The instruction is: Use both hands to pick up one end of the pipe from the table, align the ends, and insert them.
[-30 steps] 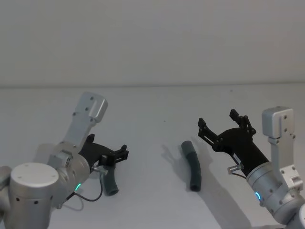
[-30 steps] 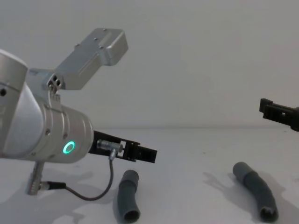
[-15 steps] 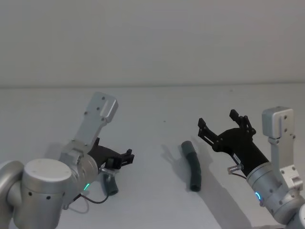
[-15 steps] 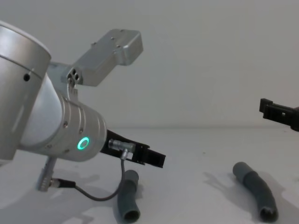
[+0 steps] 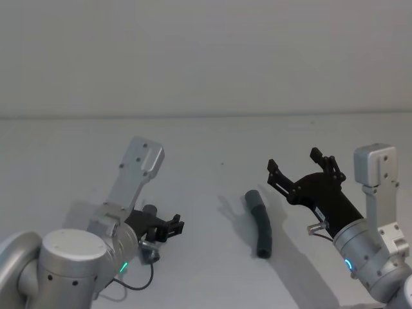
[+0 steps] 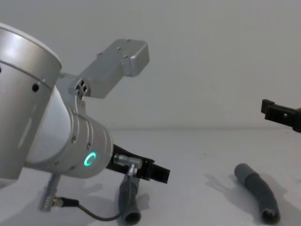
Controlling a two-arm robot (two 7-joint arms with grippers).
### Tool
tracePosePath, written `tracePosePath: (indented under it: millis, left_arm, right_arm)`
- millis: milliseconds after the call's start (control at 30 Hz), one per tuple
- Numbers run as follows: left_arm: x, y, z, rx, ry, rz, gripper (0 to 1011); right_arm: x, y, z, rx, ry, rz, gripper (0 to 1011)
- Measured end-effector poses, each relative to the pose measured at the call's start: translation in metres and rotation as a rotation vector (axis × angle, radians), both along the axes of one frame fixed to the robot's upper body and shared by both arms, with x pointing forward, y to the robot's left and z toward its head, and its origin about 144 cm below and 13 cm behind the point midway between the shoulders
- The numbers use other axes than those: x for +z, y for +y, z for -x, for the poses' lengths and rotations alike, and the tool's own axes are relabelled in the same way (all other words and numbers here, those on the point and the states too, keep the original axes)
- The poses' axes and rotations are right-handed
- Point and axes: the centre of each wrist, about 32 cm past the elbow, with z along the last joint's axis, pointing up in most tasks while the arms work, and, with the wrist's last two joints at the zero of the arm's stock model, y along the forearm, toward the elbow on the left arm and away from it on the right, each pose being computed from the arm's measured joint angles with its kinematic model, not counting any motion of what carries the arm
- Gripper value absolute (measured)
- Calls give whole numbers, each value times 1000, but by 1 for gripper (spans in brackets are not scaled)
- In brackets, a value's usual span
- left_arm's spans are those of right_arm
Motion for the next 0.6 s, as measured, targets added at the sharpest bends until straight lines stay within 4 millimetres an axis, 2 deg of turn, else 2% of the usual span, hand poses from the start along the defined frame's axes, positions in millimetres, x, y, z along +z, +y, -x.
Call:
tracePosePath:
  millis: [600]
  left_arm:
    - [-9, -3, 9, 32, 17, 12, 1001]
  right_arm:
    - [0, 0, 0, 0, 0, 0, 1004]
